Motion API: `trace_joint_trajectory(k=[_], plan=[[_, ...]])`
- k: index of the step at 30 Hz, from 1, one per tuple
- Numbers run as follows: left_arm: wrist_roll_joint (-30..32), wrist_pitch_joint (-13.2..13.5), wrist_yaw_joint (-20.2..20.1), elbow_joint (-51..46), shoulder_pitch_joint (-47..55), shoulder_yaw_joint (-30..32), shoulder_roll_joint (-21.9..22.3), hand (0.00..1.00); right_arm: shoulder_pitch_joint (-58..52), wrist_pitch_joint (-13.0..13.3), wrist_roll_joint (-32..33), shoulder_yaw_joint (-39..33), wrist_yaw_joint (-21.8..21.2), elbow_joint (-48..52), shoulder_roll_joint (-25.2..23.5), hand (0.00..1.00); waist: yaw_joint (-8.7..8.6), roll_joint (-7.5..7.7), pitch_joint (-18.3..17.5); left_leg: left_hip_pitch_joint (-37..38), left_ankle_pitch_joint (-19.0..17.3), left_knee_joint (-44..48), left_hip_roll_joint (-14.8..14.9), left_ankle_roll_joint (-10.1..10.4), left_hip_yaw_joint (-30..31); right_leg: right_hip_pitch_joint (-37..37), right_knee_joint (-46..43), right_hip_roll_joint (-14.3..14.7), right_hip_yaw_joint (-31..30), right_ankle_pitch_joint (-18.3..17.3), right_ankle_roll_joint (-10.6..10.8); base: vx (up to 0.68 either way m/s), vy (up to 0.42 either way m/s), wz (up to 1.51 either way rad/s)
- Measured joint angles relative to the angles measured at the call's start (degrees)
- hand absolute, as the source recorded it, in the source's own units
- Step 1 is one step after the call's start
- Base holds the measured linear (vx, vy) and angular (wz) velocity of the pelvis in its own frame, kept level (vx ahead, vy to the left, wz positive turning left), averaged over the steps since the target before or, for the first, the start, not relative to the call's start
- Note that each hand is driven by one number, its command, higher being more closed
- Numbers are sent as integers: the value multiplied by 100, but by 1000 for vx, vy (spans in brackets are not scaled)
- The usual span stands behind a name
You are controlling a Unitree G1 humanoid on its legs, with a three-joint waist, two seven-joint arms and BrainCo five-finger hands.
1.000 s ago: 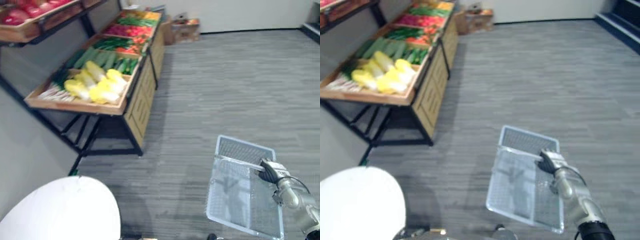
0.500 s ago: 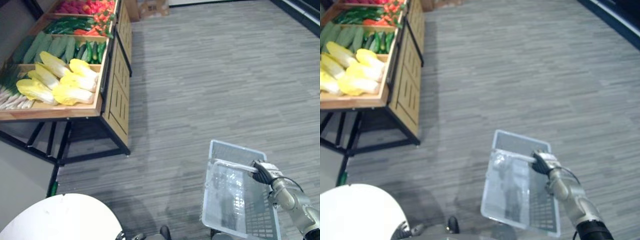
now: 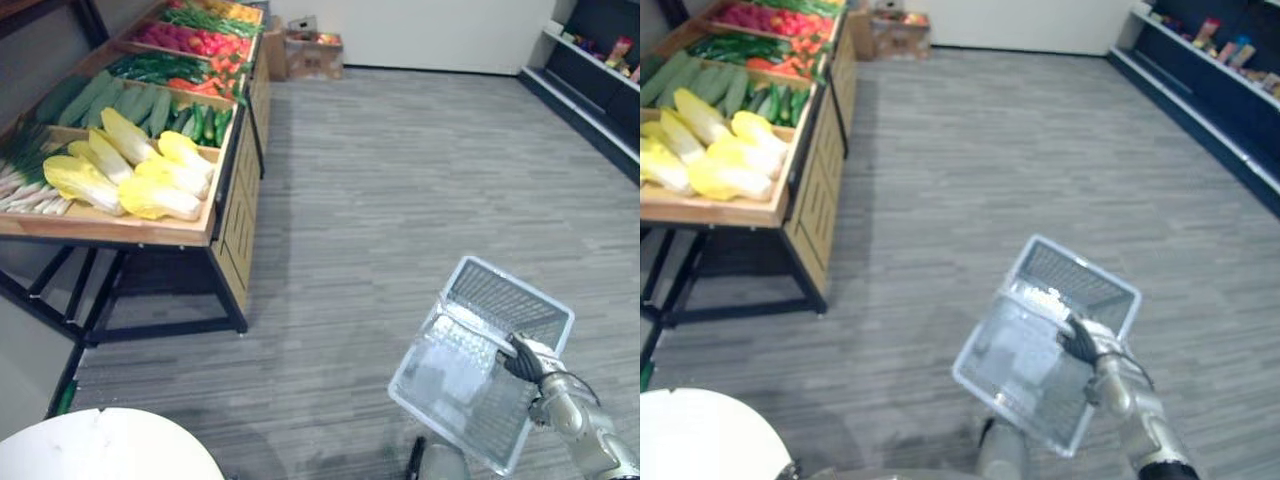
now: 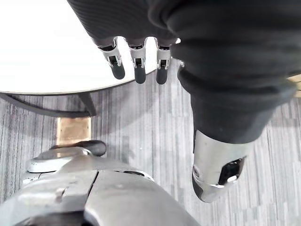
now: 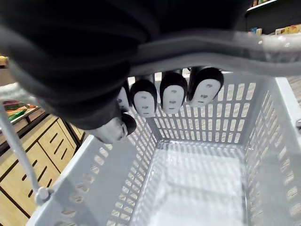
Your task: Pick vegetable in the basket
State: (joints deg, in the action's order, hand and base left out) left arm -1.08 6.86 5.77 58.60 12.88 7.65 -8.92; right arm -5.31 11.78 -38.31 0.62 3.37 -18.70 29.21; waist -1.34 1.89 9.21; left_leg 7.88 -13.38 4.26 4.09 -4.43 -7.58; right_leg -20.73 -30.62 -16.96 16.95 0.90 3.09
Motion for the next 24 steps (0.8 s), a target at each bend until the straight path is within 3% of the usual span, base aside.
trace_joint_trajectory(k=[4, 7, 8, 10, 11, 12, 13, 14, 15, 17, 19, 21, 22, 23, 24], plan=[[19, -5, 27, -119, -147, 3, -9, 0, 77, -89, -8, -20, 12, -28, -3, 100, 17, -30, 19, 105, -140, -8, 93, 340, 118, 6, 2620, 167, -58, 334, 435, 371, -153, 23], [22, 1, 54, -223, -270, 52, -99, 0, 23, -177, -32, -152, 26, -23, -14, 100, -46, 5, 9, 522, -457, -18, 335, 860, 376, 190, 2605, 196, -56, 335, 352, 548, -392, 61], [22, 11, 69, -221, -370, 92, 28, 0, -32, -233, -37, -322, 39, -37, -27, 100, -34, -299, -114, 490, -533, 300, 722, 1102, 500, 24, 1959, 391, 65, 642, 364, 423, -347, 44], [19, 20, 75, -209, -421, 112, 195, 0, 122, -291, -51, -381, 24, -65, -12, 100, -2, -430, -141, 141, -263, 1056, 966, 1303, 511, -42, 1561, 532, 187, 318, 68, 575, -482, 12], [15, 3, 74, -190, -404, 113, 320, 0, 211, -294, -49, -380, 22, -80, -4, 100, -4, -424, -136, -305, 389, 2043, 1079, 1350, 507, 76, 1359, 601, 240, 48, -64, 716, -560, -1], [14, 1, 74, -189, -389, 115, 355, 0, 200, -293, -48, -375, 22, -80, 13, 100, -1, -419, -132, -500, 763, 2443, 1127, 1411, 511, 191, 1355, 631, 269, -64, -106, 596, -409, 1], [12, 1, 75, -200, -353, 124, 405, 0, 177, -294, -41, -357, 23, -88, 38, 100, 10, -397, -118, -764, 1435, 3037, 1199, 1385, 525, 413, 1417, 684, 285, -191, -155, 582, -320, -8], [9, 7, 78, -221, -318, 167, 410, 0, 186, -298, -8, -349, 38, -119, 53, 100, 74, -357, -80, -1089, 1664, 3902, 1354, 1479, 460, 728, 1653, 782, 279, -269, -235, 557, -300, -16], [9, 6, 80, -222, -317, 173, 408, 0, 185, -304, -6, -350, 59, -151, 57, 100, 110, -360, -81, -1251, 1588, 4332, 1395, 1466, 366, 911, 1781, 832, 266, -271, -240, 626, -315, -30], [-4, 12, 102, -280, -269, 183, 414, 0, 167, -337, -6, -351, 123, -250, 92, 100, 208, -348, -69, -1721, 1019, 5161, 1474, 1251, -191, 1646, 2363, 958, 180, -283, -251, 436, -179, -28], [-9, 10, 144, -324, -260, 187, 414, 0, 168, -379, -2, -361, 144, -251, 124, 100, 276, -346, -65, -2093, 646, 5072, 1465, 1131, -607, 1974, 2609, 979, 141, -338, -184, 346, -58, -19], [-48, 14, 186, -437, -222, 201, 432, 0, 174, -418, -3, -367, 148, -271, 121, 100, 331, -344, -59, -2427, 417, 4400, 1425, 1098, -986, 2163, 2711, 976, 128, -370, -171, 288, 50, -13], [-49, 12, 196, -465, -226, 203, 437, 0, 179, -418, -3, -368, 148, -279, 109, 100, 338, -346, -57, -2499, 401, 3773, 1343, 1103, -1125, 2226, 2738, 949, 139, -370, -170, 268, 156, -16], [-45, 10, 221, -477, -225, 205, 439, 0, 172, -409, -4, -359, 148, -288, 97, 100, 356, -315, -37, -2461, 506, 2408, 1107, 1056, -1253, 2344, 2761, 847, 158, -445, -30, 270, 189, -16], [-44, 7, 238, -477, -205, 206, 445, 0, 168, -406, -4, -360, 149, -292, 99, 100, 339, -329, -40, -2409, 726, 1720, 1016, 1094, -1226, 2407, 2778, 825, 179, -483, 70, 286, 236, -17]])
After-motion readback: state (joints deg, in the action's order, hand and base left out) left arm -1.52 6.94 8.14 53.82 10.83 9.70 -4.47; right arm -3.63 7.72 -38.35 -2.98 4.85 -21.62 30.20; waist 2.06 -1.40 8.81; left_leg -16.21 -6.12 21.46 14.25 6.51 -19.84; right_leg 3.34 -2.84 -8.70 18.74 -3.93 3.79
